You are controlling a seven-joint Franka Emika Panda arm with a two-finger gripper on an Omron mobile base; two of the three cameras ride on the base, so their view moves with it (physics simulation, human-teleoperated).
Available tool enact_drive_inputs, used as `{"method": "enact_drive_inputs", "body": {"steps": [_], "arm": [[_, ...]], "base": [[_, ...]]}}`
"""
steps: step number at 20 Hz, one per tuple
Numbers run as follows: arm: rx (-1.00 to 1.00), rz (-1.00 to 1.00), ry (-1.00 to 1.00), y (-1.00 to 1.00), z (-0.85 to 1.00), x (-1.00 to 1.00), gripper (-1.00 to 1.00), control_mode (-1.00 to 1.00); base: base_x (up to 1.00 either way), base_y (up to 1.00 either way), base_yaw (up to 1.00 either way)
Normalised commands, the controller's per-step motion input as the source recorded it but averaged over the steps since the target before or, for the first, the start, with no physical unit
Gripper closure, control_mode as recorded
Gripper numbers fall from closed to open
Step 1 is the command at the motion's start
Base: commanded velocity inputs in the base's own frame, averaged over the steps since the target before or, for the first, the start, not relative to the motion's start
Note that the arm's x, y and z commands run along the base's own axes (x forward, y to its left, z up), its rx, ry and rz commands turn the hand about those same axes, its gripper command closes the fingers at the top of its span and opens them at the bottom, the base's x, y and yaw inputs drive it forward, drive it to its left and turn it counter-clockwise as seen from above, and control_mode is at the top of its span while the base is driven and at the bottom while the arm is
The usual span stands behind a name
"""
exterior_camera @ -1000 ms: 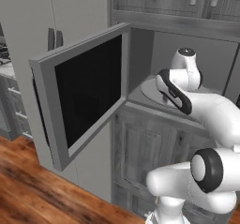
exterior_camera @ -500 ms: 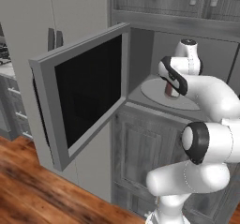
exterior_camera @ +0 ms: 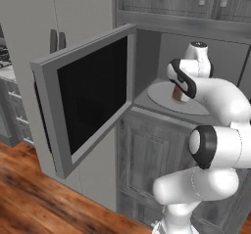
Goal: Place the microwavable item in the microwave. Then, close the microwave door and press the start button.
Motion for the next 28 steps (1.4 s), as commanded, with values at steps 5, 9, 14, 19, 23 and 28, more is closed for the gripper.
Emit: {"method": "enact_drive_inputs", "body": {"steps": [5,9,14,19,23,28], "arm": [[-0.03,0.00,-0.21,0.38,0.00,-0.47,-1.00,-1.00],[-0.06,0.00,-0.24,0.43,-0.01,-0.52,-1.00,-1.00],[-0.05,0.00,-0.31,0.31,0.03,-0.51,-1.00,-1.00],[-0.10,0.00,-0.37,0.49,0.22,-0.92,-1.00,-1.00],[-0.12,0.00,-0.30,0.41,0.73,-0.66,-1.00,-1.00],[-0.14,0.00,-0.09,0.59,0.39,-1.00,-1.00,-1.00]], "base": [[0.00,0.00,0.00],[0.00,0.00,0.00],[0.00,0.00,0.00],[0.00,0.00,0.00],[0.00,0.00,0.00],[0.00,0.00,0.00]]}}
